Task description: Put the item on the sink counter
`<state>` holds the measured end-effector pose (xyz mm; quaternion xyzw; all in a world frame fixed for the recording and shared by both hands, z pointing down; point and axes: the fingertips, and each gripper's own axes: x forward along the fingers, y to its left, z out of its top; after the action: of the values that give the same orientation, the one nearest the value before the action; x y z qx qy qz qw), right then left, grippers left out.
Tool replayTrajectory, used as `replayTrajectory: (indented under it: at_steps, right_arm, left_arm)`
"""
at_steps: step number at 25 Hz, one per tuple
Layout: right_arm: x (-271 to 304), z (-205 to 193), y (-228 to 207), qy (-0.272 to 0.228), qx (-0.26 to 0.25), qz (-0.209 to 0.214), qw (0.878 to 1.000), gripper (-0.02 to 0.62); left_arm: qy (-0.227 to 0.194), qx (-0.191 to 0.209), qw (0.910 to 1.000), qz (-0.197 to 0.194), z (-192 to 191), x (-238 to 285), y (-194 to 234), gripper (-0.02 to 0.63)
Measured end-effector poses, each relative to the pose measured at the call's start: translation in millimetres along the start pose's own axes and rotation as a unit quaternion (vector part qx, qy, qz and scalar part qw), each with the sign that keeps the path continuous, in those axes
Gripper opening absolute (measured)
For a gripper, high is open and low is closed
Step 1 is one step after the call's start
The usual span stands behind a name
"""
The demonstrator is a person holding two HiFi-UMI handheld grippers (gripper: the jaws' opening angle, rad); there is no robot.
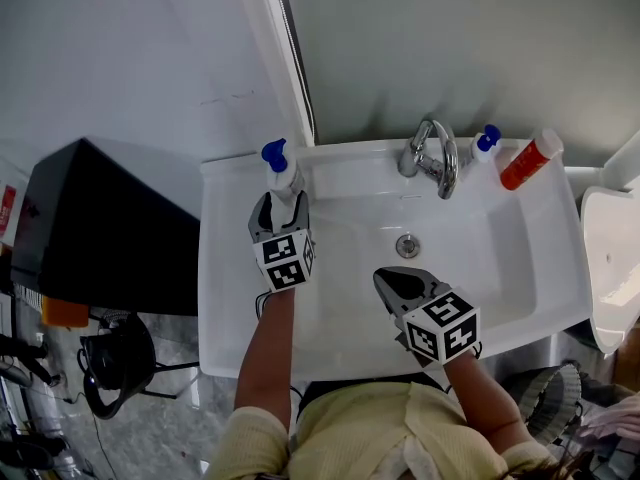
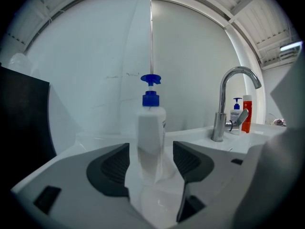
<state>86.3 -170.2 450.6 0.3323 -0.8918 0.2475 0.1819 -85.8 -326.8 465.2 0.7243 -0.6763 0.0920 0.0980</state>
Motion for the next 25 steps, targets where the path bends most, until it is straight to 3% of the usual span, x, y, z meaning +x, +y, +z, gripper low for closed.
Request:
replayTrajectory:
  at_steps: [9,13,25]
  right_arm:
    - [-3,2,6,-0.01,0.001,-0.007,1.0,0.026]
    - [-5,1,7,-0.01,0.0,-0.01,1.0,0.026]
    - [-5,3,7,-0.015,0.005,-0.018,1.0,0.026]
  left_arm:
    - [0.019,-0.027,0.999,-0.03,-8,-25,-6,0.304]
    - [0.029,-0.049,0.9962,-0.066,-7,-42,-13,0.302]
    - [0.024,-0.119,0.9754,-0.184,17,-108,-51,0.244]
